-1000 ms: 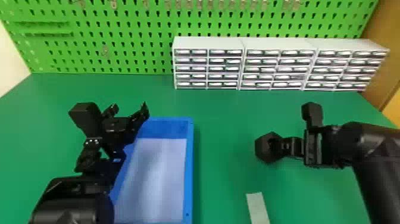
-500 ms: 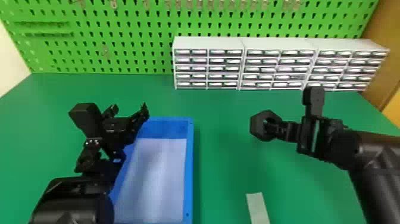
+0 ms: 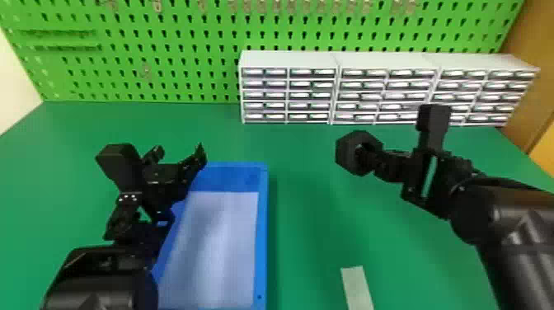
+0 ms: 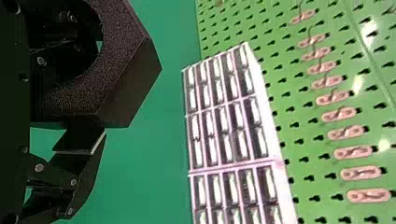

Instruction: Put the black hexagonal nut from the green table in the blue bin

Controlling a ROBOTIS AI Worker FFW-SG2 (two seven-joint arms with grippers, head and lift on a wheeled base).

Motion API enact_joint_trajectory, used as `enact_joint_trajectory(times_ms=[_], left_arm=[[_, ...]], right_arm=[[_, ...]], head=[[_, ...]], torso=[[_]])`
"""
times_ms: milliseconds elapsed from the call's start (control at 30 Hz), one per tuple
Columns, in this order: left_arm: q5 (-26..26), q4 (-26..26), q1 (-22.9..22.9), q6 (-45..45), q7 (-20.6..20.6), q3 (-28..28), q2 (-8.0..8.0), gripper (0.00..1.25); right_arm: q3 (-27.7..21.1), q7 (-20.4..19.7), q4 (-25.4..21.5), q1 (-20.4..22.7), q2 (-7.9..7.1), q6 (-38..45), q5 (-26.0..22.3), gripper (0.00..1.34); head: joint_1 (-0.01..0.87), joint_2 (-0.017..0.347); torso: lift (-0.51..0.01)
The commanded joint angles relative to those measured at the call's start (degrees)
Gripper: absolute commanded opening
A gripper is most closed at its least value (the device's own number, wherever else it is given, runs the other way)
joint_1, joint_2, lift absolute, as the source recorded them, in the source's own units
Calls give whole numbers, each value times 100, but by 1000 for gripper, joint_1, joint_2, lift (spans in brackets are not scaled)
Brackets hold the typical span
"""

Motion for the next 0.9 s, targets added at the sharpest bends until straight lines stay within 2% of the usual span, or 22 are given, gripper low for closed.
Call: enact_joint_trajectory(times_ms=[0, 500, 733, 867], left_arm=[[-4, 0, 3, 0, 5, -2, 0, 927], [-4, 18, -5, 0, 23, -28, 0, 927], [5, 18, -14, 0, 32, -37, 0, 927], [-4, 26, -14, 0, 32, -37, 0, 927]], right_arm=[[87, 0, -80, -6, 20, -25, -73, 376], [588, 0, -36, -244, 29, 2, -179, 374], [878, 9, 25, -393, 125, 2, -249, 374], [1019, 167, 96, -463, 196, 2, -249, 374]], head=[[686, 51], [686, 51], [686, 51], [686, 51]], torso=[[-97], [-97], [-97], [-97]])
